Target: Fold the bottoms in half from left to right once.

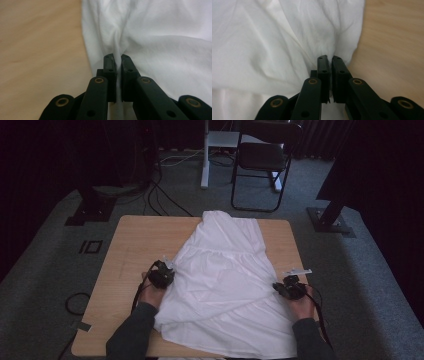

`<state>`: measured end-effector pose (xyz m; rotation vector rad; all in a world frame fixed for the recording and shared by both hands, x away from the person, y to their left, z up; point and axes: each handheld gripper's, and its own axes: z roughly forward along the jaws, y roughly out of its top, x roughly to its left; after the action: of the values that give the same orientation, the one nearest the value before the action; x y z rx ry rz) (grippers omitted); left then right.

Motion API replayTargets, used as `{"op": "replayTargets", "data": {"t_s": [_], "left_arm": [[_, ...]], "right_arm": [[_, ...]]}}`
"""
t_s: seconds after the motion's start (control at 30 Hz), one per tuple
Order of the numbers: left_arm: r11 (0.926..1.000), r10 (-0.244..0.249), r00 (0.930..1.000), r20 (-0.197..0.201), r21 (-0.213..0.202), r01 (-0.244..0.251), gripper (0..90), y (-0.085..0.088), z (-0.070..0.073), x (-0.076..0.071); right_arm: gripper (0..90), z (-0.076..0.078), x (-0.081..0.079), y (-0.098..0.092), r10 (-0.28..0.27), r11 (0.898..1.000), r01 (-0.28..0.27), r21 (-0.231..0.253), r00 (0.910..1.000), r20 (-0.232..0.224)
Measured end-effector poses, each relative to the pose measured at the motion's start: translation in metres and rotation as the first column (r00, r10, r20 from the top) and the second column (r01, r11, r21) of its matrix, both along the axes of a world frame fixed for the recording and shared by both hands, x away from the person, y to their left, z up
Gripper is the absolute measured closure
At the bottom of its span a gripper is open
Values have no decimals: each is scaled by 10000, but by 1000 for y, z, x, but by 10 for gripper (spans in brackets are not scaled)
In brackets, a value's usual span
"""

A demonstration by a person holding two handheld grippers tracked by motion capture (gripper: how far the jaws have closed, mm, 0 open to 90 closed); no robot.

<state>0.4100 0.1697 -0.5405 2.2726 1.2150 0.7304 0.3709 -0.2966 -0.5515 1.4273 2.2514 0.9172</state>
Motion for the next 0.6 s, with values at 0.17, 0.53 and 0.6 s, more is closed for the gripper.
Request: {"op": "replayTargets", "data": {"t_s": [0.17,0.53,0.6], "left_arm": [[9962,873,9962,-49,26,-873,851,17,2,28],[9919,254,9989,389,-1251,-204,563,25,18,-2],[9916,157,9986,497,-1292,-92,550,25,21,-6]], "right_arm": [[860,1,30,19,-114,9991,124,-395,9996,256],[463,39,50,47,-572,9980,605,-169,9864,1539],[445,41,51,56,-251,9996,270,-104,9887,1480]]}}
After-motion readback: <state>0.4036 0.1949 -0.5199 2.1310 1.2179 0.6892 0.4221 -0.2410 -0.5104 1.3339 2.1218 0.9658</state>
